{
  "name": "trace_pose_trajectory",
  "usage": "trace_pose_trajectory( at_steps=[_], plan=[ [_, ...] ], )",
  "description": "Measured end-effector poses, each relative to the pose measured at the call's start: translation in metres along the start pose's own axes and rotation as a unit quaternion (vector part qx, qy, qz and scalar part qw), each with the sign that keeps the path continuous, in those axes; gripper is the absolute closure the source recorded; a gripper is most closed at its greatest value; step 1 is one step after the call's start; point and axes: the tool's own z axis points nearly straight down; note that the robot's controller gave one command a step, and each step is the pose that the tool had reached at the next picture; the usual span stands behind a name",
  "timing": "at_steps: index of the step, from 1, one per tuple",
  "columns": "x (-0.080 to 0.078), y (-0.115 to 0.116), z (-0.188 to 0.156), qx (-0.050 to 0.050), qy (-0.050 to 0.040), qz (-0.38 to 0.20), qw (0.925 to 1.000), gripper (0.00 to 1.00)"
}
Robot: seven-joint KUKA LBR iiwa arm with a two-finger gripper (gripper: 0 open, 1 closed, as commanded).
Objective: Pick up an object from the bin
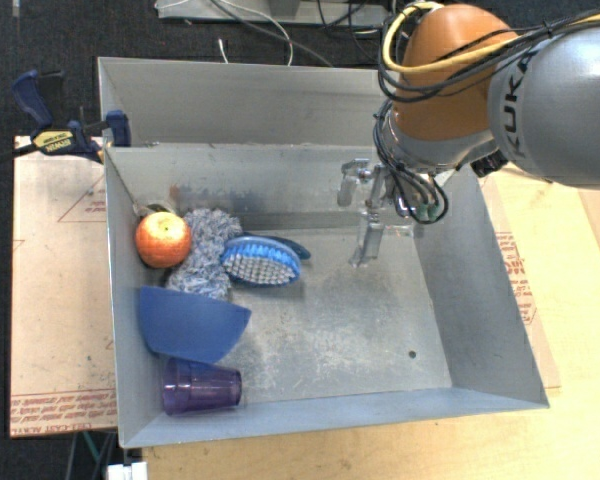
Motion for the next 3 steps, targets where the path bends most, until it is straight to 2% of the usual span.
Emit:
trace_pose_trajectory(
  at_steps=[1, 2, 3],
  plan=[
    [-0.001, 0.000, -0.006, 0.000, -0.0040, 0.000, 1.0000, 0.00],
    [0.003, -0.047, 0.060, 0.000, -0.0006, 0.088, 0.9961, 0.00],
    [-0.002, 0.083, 0.070, -0.001, -0.0057, 0.064, 0.9979, 0.00]
  ],
)
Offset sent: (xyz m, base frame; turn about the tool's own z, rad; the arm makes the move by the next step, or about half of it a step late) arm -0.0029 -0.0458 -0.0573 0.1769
